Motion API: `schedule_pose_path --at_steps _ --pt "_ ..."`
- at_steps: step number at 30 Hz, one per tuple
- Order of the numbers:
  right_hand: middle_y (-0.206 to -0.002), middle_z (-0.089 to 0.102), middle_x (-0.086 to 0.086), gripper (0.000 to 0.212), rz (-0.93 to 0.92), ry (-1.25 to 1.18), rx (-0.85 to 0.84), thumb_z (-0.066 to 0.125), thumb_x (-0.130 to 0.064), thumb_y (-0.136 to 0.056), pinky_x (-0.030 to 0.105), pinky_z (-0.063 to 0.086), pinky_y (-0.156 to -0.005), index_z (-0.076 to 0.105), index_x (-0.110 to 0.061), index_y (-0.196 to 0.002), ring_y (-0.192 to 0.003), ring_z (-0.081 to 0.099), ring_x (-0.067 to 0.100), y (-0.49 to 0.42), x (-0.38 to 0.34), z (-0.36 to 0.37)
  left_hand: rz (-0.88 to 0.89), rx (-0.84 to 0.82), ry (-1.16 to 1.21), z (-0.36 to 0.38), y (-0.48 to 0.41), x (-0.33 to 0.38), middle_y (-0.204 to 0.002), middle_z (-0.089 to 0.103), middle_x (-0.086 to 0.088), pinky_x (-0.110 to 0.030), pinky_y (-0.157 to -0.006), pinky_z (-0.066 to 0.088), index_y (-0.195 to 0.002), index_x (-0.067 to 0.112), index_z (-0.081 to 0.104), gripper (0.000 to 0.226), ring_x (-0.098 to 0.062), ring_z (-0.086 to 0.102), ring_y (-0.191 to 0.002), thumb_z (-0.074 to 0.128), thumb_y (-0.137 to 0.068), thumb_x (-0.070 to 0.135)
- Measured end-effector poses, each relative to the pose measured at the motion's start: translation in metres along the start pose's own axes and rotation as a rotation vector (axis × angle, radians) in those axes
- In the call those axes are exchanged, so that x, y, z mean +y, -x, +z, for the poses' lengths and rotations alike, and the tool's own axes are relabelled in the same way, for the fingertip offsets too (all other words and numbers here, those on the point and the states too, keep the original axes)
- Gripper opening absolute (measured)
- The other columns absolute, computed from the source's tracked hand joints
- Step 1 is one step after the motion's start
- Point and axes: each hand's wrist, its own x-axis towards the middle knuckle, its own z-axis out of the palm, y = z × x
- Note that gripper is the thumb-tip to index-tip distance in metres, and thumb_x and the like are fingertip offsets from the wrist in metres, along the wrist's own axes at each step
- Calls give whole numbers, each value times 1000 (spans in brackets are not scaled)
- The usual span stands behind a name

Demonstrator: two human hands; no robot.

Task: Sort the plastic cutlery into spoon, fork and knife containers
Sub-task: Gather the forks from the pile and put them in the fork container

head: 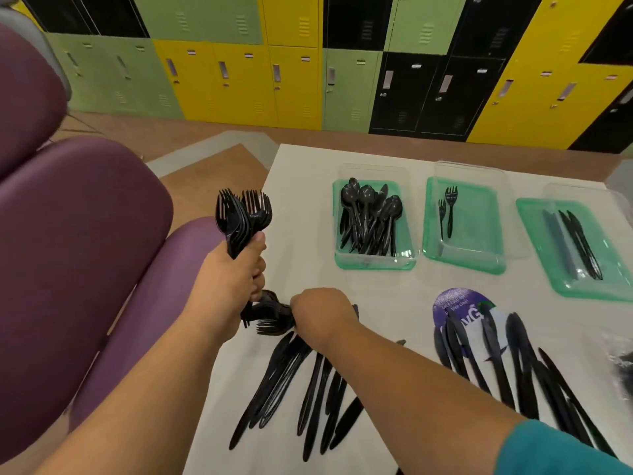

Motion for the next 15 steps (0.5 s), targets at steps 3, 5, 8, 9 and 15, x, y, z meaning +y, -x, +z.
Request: schedule_pose_path --at_steps 3,5,8,9,15 --pt "-105 66 10 20 41 -45 0 53 -16 -91 29 34 -68 64 -8 -106 -96 63 28 8 8 1 -3 -20 18 0 -2 -2 -55 32 5 -21 -41 23 -79 17 45 23 -9 26 -43 49 -97 31" --pt "-103 66 10 22 90 -99 51 54 -22 -90 29 34 -67 63 -8 -105 -93 62 28 16 15 0 0 -35 25 0 -4 -4 -55 33 5 -21 -41 24 -78 18 45 23 -9 27 -43 50 -97 31" --pt "-95 66 8 22 212 -283 154 58 -29 -86 28 38 -64 63 -11 -98 -83 60 26 32 25 -2 -6 -42 13 3 -5 -10 -56 35 4 -22 -42 25 -78 19 45 23 -10 28 -44 50 -97 31" --pt "-92 67 8 21 255 -377 190 60 -29 -84 28 41 -63 63 -12 -95 -82 60 25 37 29 -2 -16 -39 16 5 -5 -12 -57 35 4 -22 -42 26 -79 19 44 23 -10 28 -44 51 -97 30" --pt "-85 71 9 19 463 -967 460 68 -25 -81 34 51 -75 70 -10 -93 -81 64 26 67 59 3 -159 -84 -85 42 11 -46 -66 42 -2 -26 -45 26 -82 16 51 14 -12 28 -46 60 -92 21"
